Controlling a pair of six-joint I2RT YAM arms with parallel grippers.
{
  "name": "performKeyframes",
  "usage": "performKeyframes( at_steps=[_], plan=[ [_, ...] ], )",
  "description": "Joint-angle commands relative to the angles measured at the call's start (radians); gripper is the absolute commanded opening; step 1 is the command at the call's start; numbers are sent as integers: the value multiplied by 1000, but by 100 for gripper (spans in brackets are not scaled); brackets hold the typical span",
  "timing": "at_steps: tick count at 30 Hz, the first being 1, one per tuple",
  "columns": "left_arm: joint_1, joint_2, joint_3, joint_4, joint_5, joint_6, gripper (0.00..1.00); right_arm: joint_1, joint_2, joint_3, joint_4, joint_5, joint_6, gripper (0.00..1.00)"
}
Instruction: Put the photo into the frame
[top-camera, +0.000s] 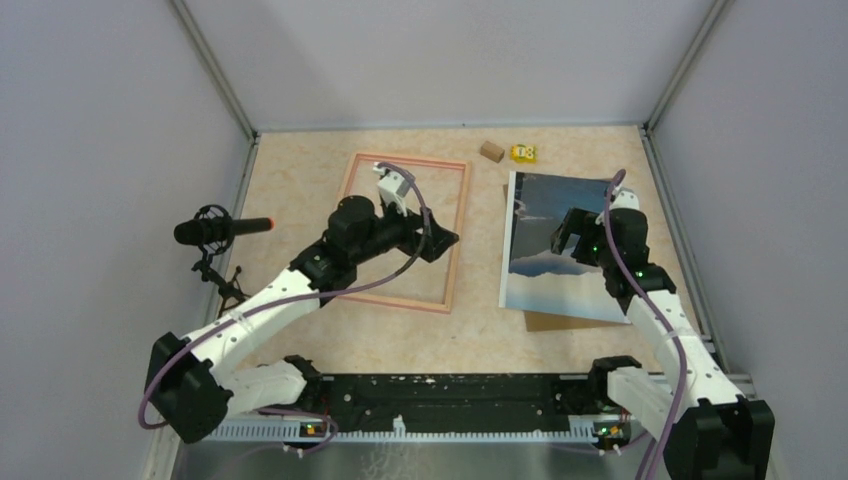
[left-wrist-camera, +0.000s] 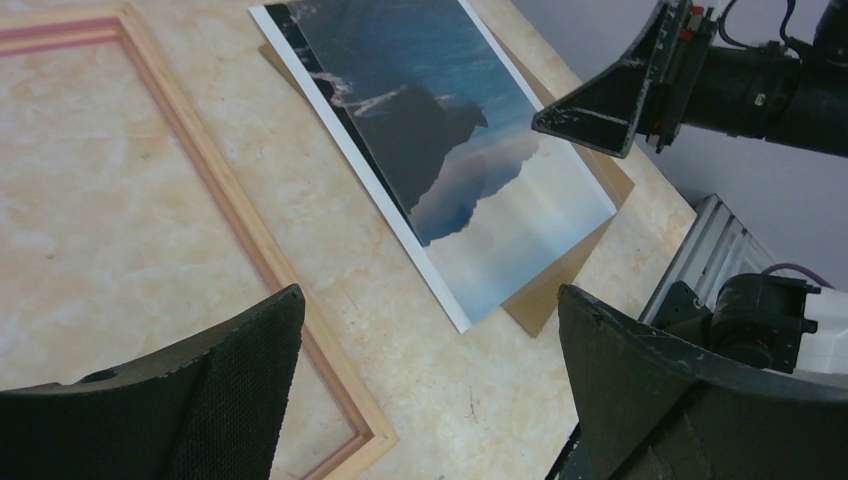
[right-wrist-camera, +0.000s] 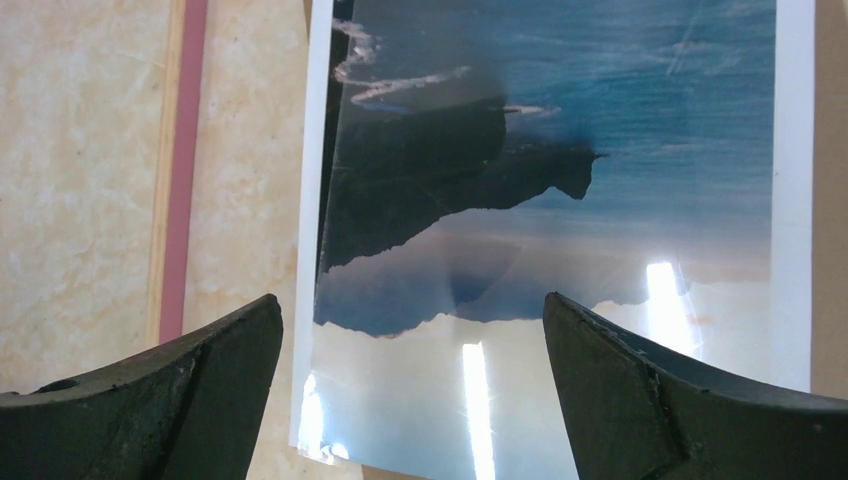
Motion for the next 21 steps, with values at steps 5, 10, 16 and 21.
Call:
performKeyframes(
  at_steps=[5, 10, 16, 21],
  plan=[
    [-222, 232, -34, 213, -85, -80, 98, -148, 74, -64, 146, -126, 138, 99],
    [-279, 382, 16, 267, -50, -131, 98, -261, 73, -76, 128, -129, 160, 99],
    [-333, 532, 180, 105, -106, -147, 98, -410, -14, -86, 35, -55, 159, 99],
    [-342, 566, 244, 54, -299, -212, 99, -430, -22, -79, -38, 75, 109, 99]
  ],
)
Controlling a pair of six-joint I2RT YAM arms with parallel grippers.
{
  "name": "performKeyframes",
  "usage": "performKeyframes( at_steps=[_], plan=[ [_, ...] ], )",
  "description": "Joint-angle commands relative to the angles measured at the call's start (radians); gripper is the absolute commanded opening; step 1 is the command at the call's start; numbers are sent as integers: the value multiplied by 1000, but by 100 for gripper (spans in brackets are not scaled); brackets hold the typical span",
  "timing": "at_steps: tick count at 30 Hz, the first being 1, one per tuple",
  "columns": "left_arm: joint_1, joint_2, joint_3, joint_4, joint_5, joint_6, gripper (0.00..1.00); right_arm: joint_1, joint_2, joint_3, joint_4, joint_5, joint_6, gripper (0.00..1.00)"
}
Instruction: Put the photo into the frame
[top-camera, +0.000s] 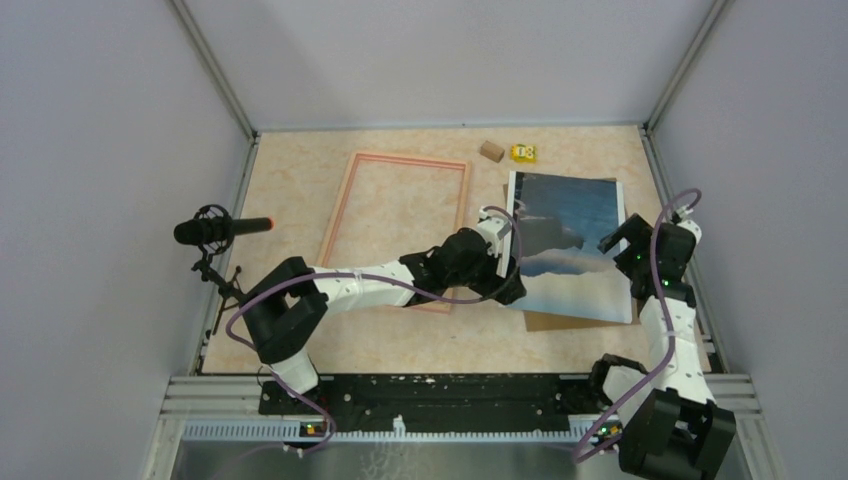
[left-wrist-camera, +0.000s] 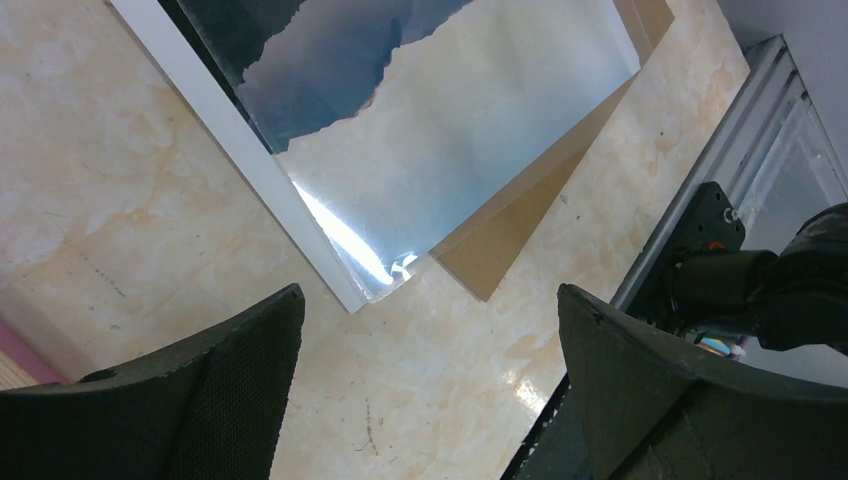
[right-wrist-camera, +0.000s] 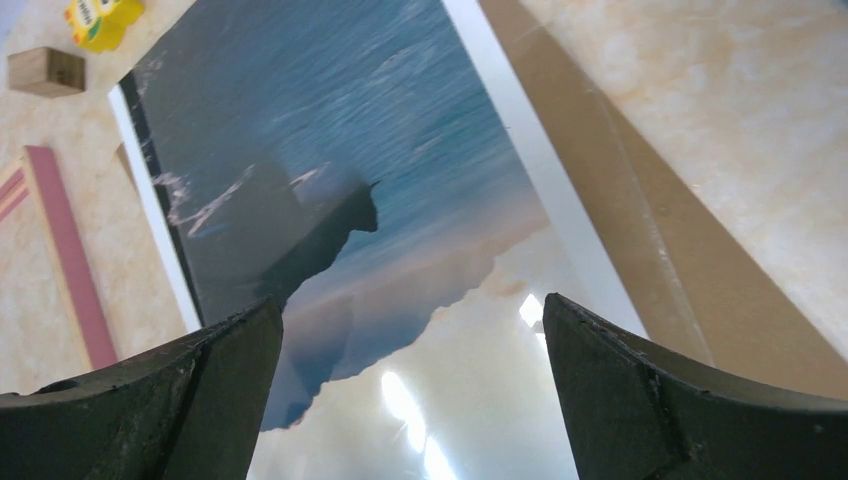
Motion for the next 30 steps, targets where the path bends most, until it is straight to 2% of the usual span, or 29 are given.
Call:
performKeyframes(
  at_steps=[1, 4, 6, 9, 13, 18, 25, 30],
  plan=[
    [-1, 11, 86, -52, -223, -103, 99, -26, -9, 11, -74, 131, -42, 99],
    [7, 24, 113, -111, -312, -144, 99, -61, 0, 21, -85, 124, -22, 99],
    [11, 32, 121, -129, -319, -162, 99, -75, 17, 26, -88, 125, -11, 99],
    [12, 46, 130, -113, -224, -118, 99, -95, 49, 25, -93, 123, 7, 99],
    [12, 51, 75, -4, -77, -80, 99, -164, 97, -3, -69, 83, 74, 99],
    [15, 102, 103, -15, -21, -37, 99, -195, 121, -39, -27, 33, 123, 99],
    [20, 164, 107, 13, 56, -28, 99, -202, 143, -33, -13, 132, 79, 99],
    [31, 202, 111, 37, 111, -49, 99, -207, 160, -39, 5, 119, 80, 99]
  ],
)
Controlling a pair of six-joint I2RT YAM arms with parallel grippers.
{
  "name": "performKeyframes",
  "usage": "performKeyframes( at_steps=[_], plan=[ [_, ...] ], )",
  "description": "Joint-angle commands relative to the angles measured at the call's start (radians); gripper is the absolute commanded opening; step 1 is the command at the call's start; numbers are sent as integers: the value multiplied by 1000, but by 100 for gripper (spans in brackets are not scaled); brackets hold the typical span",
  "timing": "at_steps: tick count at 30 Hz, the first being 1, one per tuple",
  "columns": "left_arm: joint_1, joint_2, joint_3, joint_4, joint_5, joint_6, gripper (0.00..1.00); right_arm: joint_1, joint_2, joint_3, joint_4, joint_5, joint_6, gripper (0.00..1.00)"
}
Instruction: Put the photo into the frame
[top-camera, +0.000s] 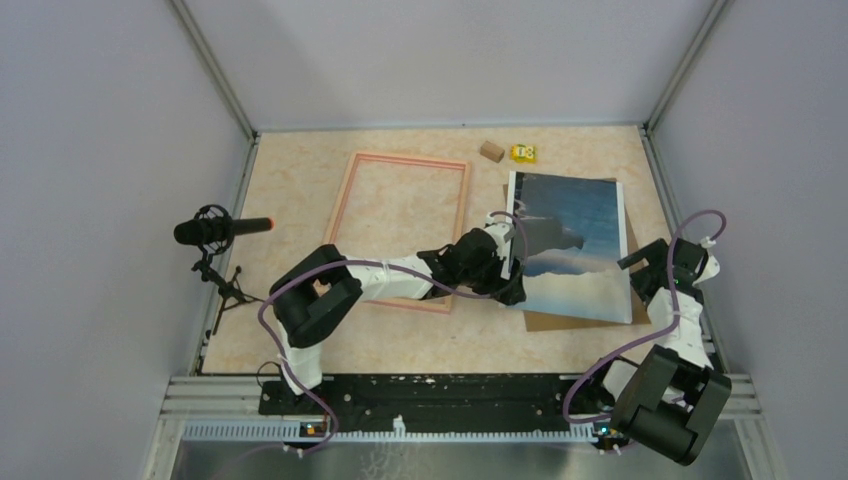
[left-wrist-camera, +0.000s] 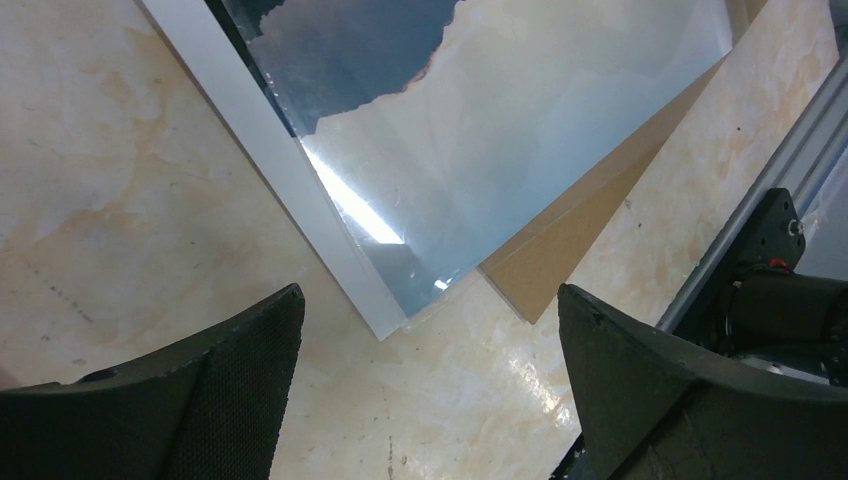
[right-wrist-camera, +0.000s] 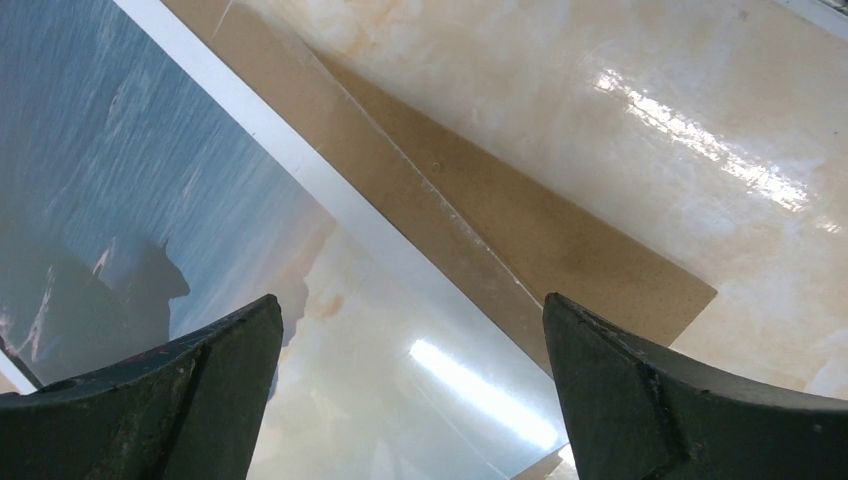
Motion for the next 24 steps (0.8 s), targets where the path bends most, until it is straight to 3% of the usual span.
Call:
performKeyframes(
  at_steps=[1, 8, 24],
  plan=[
    [11, 27, 20, 81, 78, -14, 99, -14, 26, 3, 55, 14, -12, 99],
    [10, 33, -8, 133, 148, -75, 98, -13, 115, -23, 98, -75, -13, 98],
    [11, 103, 6, 111, 148, -160, 98, -13, 110, -37, 110, -112, -19, 98]
  ],
)
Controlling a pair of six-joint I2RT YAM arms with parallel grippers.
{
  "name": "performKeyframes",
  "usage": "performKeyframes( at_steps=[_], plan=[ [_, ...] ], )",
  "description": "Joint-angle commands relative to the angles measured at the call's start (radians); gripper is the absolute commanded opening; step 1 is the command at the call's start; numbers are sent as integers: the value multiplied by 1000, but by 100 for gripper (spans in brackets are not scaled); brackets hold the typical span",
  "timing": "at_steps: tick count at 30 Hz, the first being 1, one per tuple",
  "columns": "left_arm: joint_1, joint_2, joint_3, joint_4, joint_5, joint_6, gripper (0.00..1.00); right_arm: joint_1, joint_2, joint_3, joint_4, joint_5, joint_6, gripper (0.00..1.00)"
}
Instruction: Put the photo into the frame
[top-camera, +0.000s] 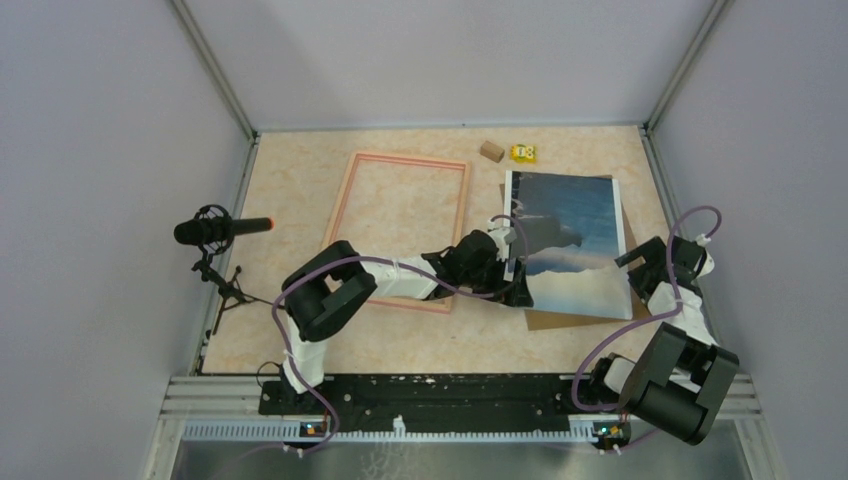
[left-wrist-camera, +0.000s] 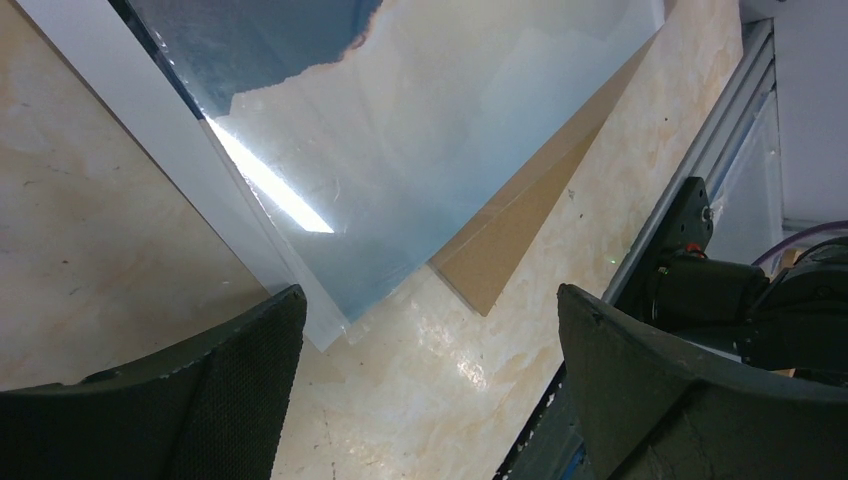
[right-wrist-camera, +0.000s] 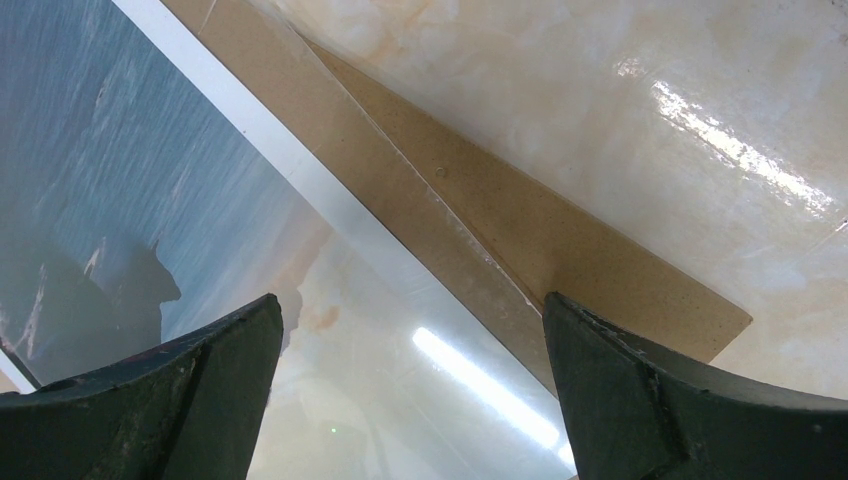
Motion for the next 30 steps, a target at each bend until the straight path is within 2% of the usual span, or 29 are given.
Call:
performKeyframes(
  at_steps=[1, 8, 13, 16, 22, 25, 26, 28, 30],
  plan=[
    [3, 40, 14, 21, 22, -35, 98, -6, 9, -25, -2, -44, -1, 98],
    [45, 29, -53, 198, 166, -145, 92, -7, 13, -31, 4, -71, 0, 98],
    [92, 38, -103, 365, 279, -256, 84, -7, 6, -34, 12, -92, 1, 98],
    [104, 50, -117, 443, 308, -302, 76, -7, 6, -34, 17, -102, 3, 98],
    [109, 91, -107, 498, 307, -350, 57, -6, -1, -38, 24, -122, 5, 98],
    [109, 111, -90, 499, 302, -350, 47, -6, -5, -36, 24, -127, 5, 98],
    [109, 114, -82, 493, 300, -344, 40, -6, -5, -36, 24, -129, 5, 98],
    [110, 119, -61, 461, 293, -326, 36, -7, -8, -34, 24, -131, 4, 98],
    [110, 120, -41, 426, 281, -304, 25, -7, -12, -35, 26, -135, 4, 98]
  ],
)
